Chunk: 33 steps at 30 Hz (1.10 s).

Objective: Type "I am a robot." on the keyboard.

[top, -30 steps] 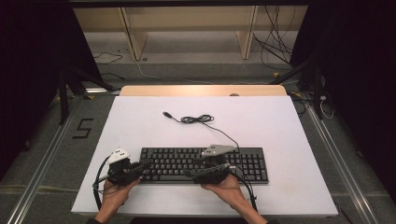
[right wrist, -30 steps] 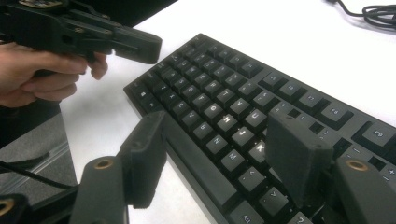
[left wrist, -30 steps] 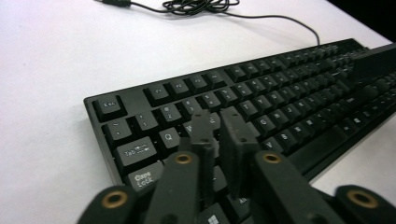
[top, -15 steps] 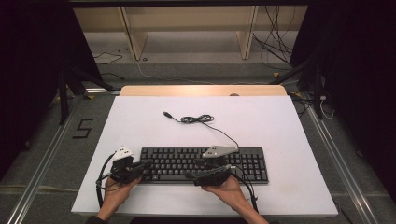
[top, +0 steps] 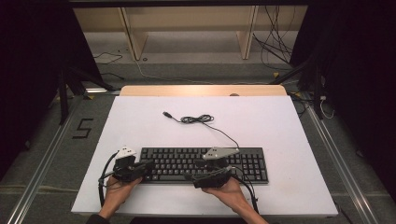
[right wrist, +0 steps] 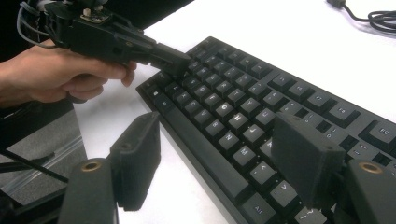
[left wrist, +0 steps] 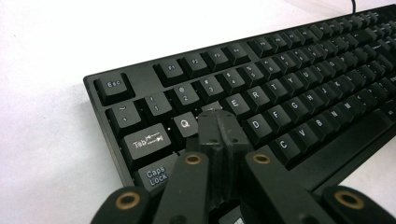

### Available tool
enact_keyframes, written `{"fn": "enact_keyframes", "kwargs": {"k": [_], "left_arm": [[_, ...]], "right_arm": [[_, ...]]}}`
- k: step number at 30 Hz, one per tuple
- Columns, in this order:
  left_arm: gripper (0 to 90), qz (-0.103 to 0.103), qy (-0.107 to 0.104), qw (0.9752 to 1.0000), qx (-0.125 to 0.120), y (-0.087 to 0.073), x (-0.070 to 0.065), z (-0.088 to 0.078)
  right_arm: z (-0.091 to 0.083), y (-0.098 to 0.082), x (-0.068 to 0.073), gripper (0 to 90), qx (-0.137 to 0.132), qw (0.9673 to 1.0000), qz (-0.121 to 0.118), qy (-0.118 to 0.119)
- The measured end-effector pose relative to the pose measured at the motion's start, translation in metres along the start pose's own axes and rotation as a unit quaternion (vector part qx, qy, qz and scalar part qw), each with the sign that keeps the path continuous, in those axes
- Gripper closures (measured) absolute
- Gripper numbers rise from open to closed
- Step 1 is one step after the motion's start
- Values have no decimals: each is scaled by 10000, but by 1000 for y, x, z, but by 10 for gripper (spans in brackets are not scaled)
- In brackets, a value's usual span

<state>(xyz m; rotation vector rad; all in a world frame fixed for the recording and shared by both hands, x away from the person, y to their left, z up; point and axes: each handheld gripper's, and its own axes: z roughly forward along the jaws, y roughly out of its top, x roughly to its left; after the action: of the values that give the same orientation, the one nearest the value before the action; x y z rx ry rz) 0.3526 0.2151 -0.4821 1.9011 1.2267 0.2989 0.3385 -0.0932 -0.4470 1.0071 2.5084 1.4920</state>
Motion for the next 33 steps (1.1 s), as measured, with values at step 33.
{"fn": "enact_keyframes", "kwargs": {"k": [33], "left_arm": [[738,-86,-208,9990,-375,3,-4,-20]], "right_arm": [[-2,1,0,341,-77,10000,-17,-38]]}}
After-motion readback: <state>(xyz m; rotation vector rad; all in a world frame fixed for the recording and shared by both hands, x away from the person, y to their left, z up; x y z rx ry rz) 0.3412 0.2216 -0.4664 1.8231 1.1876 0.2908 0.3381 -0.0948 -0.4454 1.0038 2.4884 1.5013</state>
